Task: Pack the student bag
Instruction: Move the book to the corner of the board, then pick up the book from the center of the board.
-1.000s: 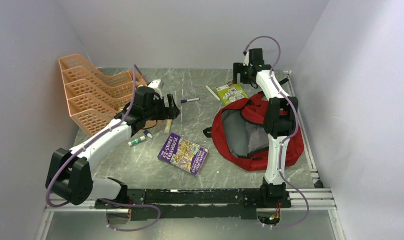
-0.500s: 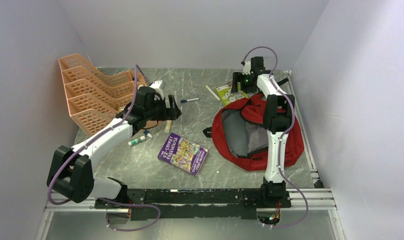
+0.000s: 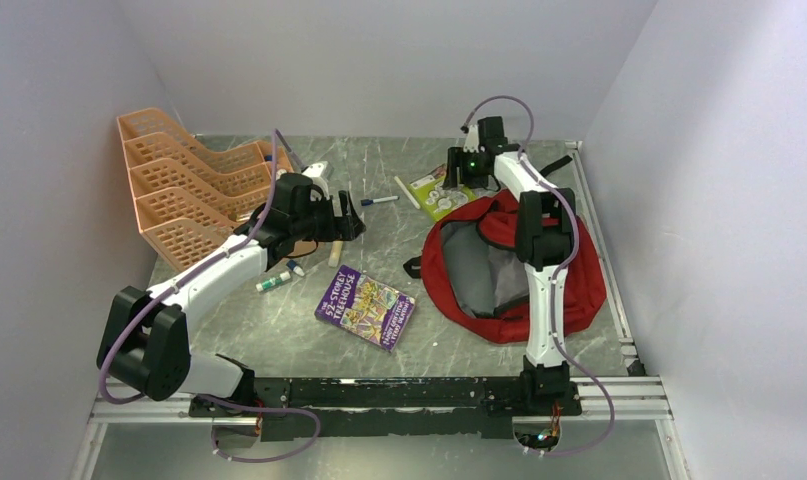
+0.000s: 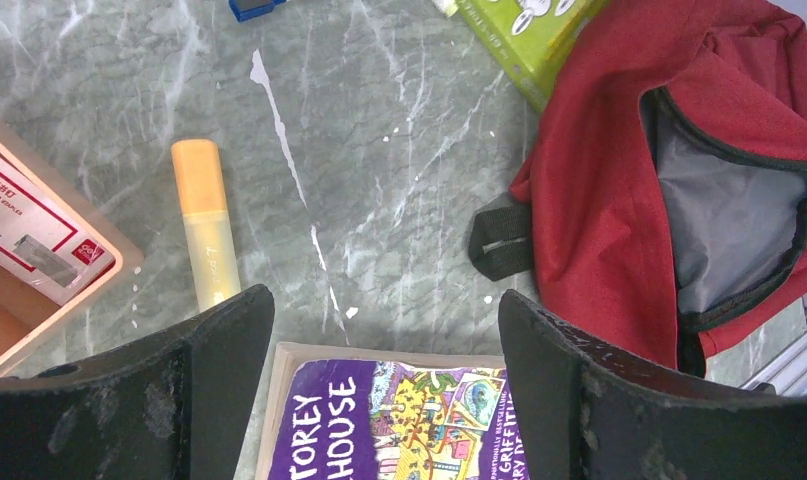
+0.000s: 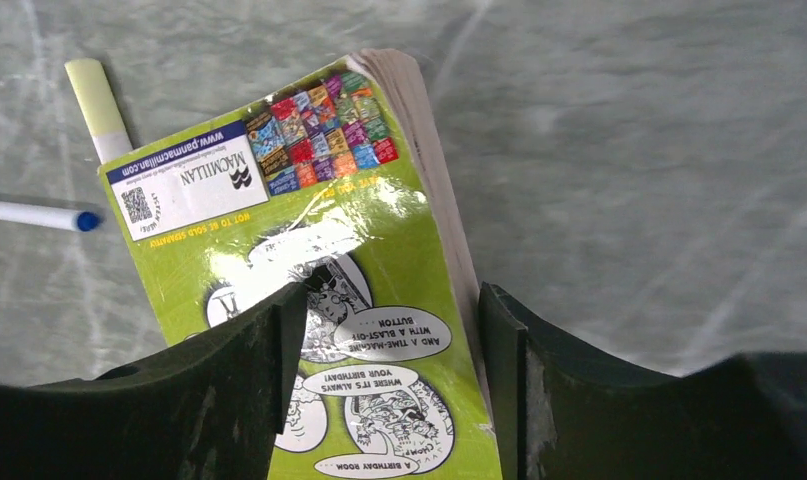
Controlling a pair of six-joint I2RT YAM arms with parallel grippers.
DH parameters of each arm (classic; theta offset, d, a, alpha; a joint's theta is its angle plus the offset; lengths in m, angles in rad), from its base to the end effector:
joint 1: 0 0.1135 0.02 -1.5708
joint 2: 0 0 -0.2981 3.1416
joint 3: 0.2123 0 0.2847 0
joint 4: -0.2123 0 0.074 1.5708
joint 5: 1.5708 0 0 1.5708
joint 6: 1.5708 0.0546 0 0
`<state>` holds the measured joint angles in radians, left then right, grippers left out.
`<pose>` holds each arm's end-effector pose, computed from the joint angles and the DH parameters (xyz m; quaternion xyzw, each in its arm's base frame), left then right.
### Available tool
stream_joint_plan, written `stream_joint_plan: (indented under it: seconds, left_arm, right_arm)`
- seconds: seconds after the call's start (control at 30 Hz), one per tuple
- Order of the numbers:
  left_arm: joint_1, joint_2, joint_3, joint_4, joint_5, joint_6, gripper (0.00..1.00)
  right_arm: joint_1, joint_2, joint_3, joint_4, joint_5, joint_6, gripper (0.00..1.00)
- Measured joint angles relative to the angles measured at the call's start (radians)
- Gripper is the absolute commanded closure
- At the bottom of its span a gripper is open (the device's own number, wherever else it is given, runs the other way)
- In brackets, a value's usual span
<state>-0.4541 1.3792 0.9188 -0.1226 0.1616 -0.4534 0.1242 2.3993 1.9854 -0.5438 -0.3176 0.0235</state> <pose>0.3071 -0.1597 0.2658 0.0386 0.8776 -0.2710 0.3936 0.5844 0.0901 0.1551 -0.0950 0.9378 0.1723 0.2860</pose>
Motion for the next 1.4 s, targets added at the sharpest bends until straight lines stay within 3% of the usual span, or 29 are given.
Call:
stream_joint_plan:
  seconds: [0.33, 0.57, 0.77, 0.93, 1.07, 1.3, 1.4]
  left_arm:
    - [0.0, 0.022, 0.0, 0.01, 0.0, -0.008, 0.13]
    - [0.0, 0.082, -0.014, 0.053, 0.003, -0.068, 0.12]
    - [-0.002, 0.166, -0.014, 0.053, 0.003, -0.129, 0.13]
    - [-0.018, 0.179, -0.008, 0.055, 0.001, -0.158, 0.13]
    - [-0.049, 0.182, 0.008, 0.069, -0.007, -0.175, 0.13]
    - [-0.093, 0.245, 0.035, 0.095, -0.054, -0.234, 0.13]
    - [-0.105, 0.28, 0.044, 0.106, -0.078, -0.256, 0.13]
  right_arm:
    - [0.121, -0.092, -0.201, 0.141, 0.0, 0.224, 0.52]
    - [0.24, -0.164, -0.351, 0.254, 0.02, 0.402, 0.55]
    - [0.282, -0.229, -0.465, 0.311, 0.034, 0.477, 0.41]
    - [0.294, -0.24, -0.468, 0.294, 0.041, 0.408, 0.42]
    - [0.296, -0.243, -0.466, 0.266, 0.036, 0.336, 0.56]
    - [0.259, -0.263, -0.504, 0.293, -0.01, 0.314, 1.0]
    - [0.23, -0.269, -0.541, 0.335, -0.055, 0.338, 1.0]
